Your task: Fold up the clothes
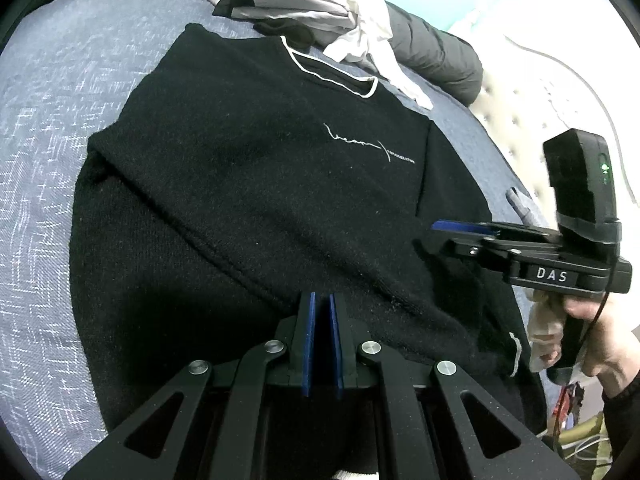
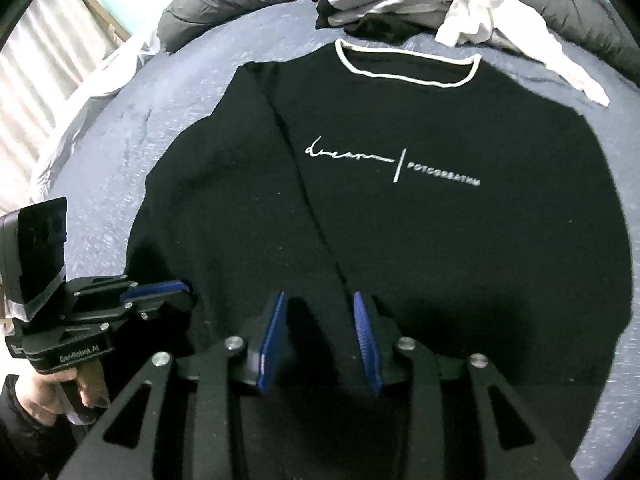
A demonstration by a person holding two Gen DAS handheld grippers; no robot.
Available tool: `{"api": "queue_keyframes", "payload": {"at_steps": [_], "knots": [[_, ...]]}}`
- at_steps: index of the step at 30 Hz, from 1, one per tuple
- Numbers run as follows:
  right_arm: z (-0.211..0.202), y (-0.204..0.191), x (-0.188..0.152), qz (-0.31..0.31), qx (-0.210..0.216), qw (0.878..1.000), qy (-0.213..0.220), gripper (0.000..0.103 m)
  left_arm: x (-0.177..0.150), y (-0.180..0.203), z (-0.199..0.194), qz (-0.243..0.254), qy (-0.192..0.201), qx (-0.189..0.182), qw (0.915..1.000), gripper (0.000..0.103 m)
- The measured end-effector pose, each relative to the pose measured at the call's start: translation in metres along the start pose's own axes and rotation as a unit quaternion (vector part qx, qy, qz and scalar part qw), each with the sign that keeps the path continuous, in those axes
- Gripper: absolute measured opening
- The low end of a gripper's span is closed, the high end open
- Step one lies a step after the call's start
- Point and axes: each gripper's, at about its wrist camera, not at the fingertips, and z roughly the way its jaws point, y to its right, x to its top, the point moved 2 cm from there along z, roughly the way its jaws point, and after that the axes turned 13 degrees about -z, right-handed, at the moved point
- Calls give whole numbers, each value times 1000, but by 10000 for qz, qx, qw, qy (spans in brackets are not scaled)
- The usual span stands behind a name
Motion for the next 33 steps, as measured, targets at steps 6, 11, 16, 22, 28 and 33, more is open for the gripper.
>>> {"api": "queue_keyframes", "payload": {"at_steps": [6, 11, 16, 22, 28, 33], "knots": [[-3, 6, -1, 161, -36, 9997, 190, 2, -2, 0, 2, -5, -17, 15, 10000, 8], [-8, 11, -8, 207, -447, 9983, 309, 2, -3, -2, 4, -29, -59, -11, 10000, 8], [-7, 13, -13, 293, -463, 9982, 238, 2, -2, -2, 6, -62, -84, -40, 9999, 8], [-18, 23, -20, 424, -730, 9963, 169, 4, -3, -3, 6, -100, -94, -63, 9999, 8], [-40, 10, -38, 262, -228, 9990, 277, 5, -6, 0, 3, -57, -64, 14, 10000, 8], [-21, 4, -56, 144, -184, 9992, -312, 5, -13, -4, -5, -140, -63, 99, 9998, 8]]}}
